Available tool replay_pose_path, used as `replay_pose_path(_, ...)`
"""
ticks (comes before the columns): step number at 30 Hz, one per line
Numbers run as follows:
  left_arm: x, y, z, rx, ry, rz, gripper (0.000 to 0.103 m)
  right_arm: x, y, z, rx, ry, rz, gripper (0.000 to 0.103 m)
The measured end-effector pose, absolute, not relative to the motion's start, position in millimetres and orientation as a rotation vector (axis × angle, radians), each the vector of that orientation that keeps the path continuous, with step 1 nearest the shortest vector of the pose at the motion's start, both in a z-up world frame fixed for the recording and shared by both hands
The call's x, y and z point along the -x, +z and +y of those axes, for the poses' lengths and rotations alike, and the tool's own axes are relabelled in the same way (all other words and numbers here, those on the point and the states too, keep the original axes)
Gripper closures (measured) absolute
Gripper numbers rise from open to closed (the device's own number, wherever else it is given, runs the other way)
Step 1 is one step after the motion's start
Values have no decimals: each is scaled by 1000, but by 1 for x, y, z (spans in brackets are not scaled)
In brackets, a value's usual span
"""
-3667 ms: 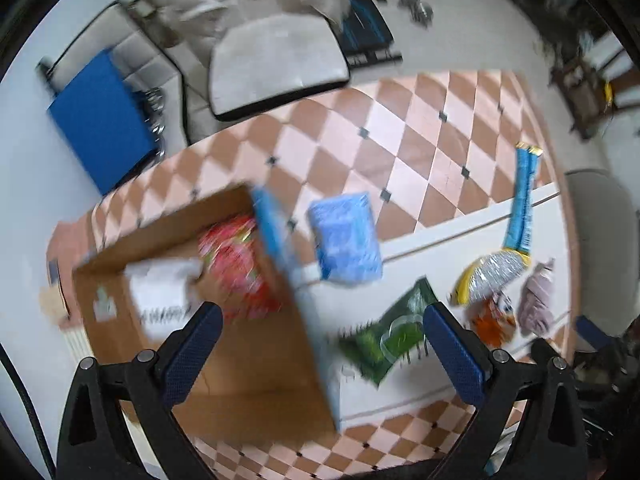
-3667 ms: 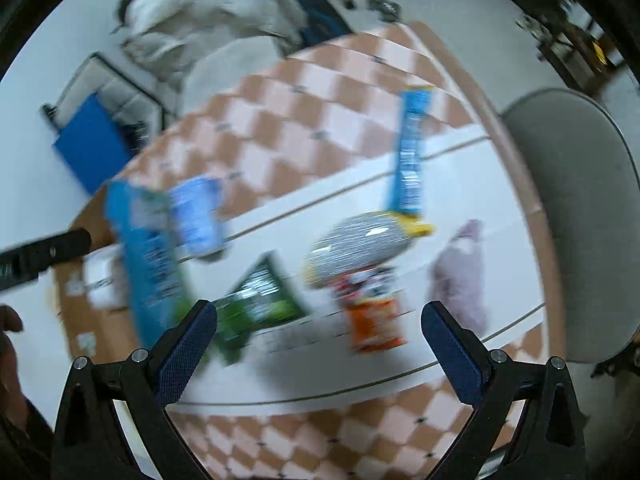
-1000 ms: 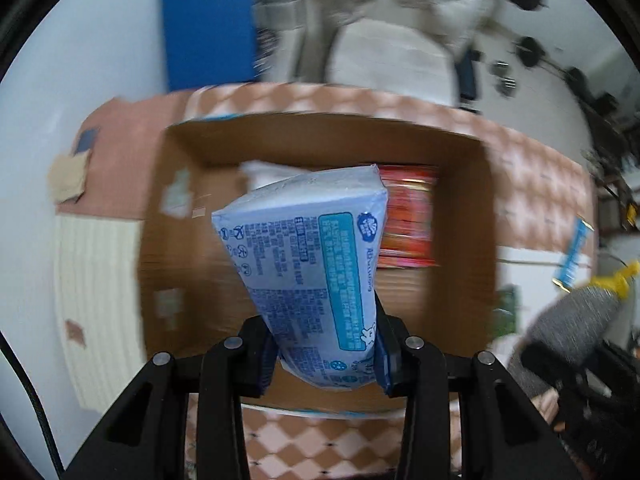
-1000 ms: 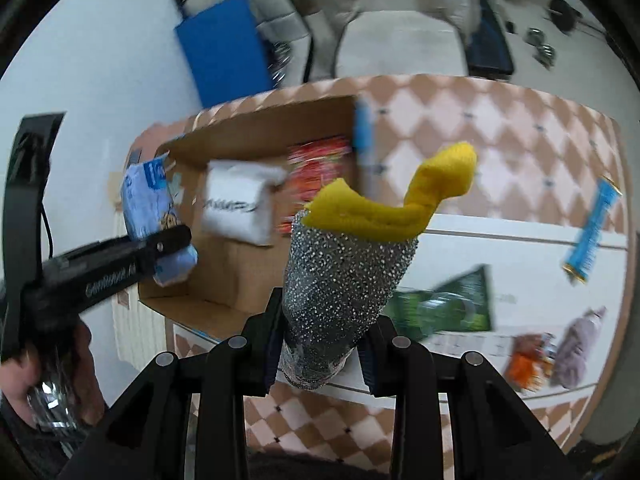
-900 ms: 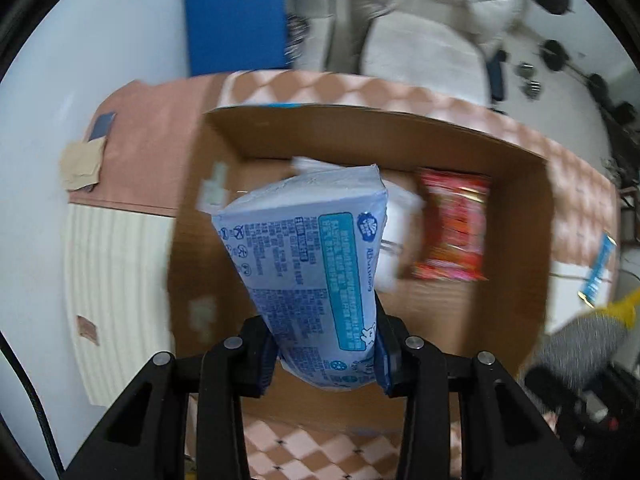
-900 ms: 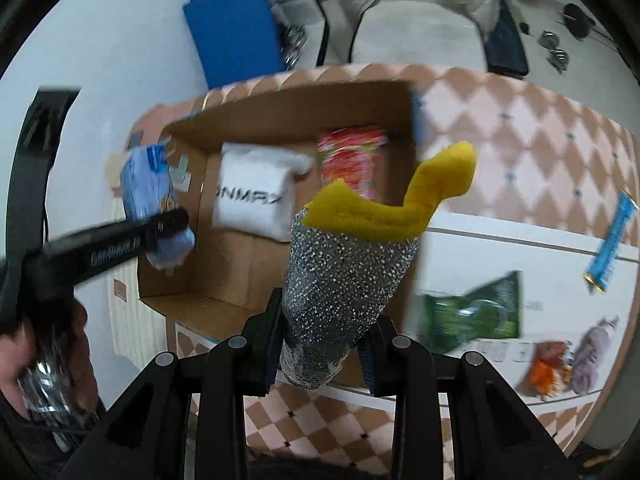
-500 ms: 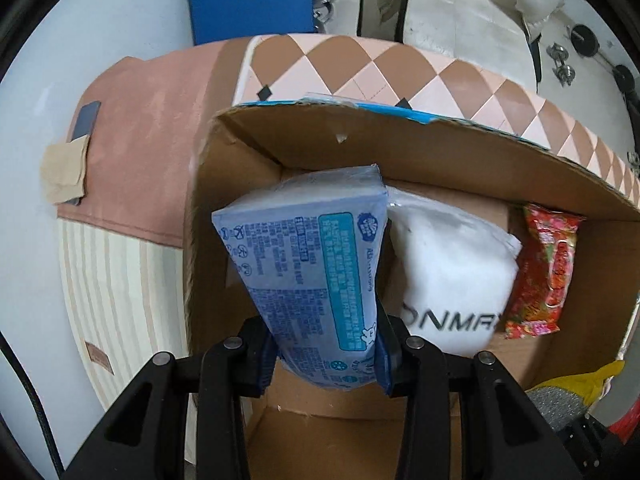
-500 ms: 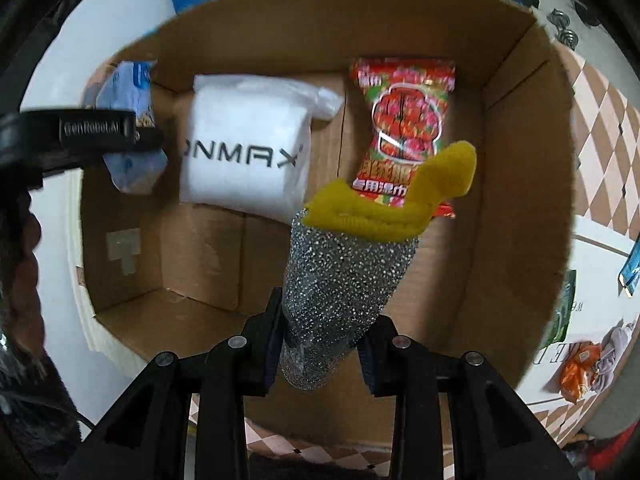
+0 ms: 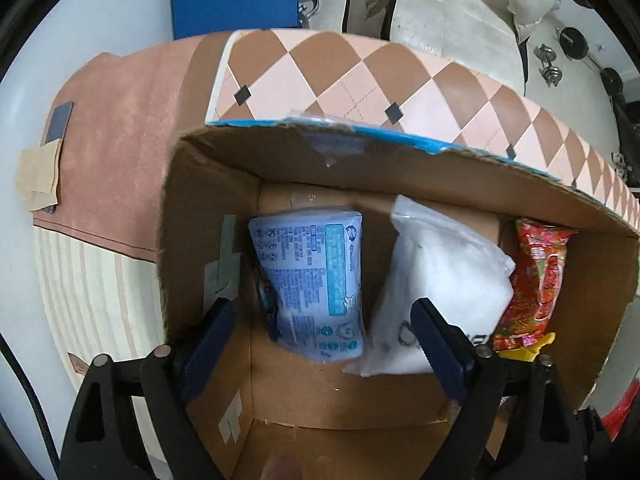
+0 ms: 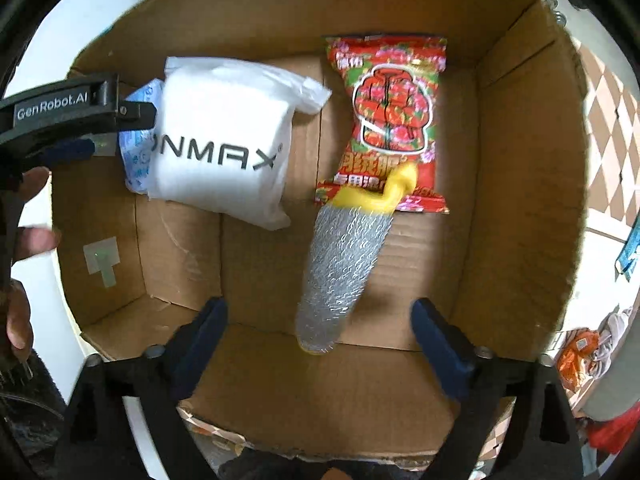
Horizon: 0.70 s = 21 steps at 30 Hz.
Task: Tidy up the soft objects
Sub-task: 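Carry the milk carton and scrubber into the box and release both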
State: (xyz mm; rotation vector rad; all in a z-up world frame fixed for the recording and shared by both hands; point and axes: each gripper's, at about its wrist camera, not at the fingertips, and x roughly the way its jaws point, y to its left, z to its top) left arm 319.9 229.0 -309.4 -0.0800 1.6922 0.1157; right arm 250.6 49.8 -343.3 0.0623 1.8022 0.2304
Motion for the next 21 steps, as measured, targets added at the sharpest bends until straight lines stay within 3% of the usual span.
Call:
replay_pose_path(1, -317, -306, 228, 77, 108, 1686, 4, -251, -339, 49, -59, 228, 1792, 3)
replay_pose_path(21, -174, -191, 189, 44, 124, 1301, 0, -186, -230, -15, -15, 102, 1445, 0)
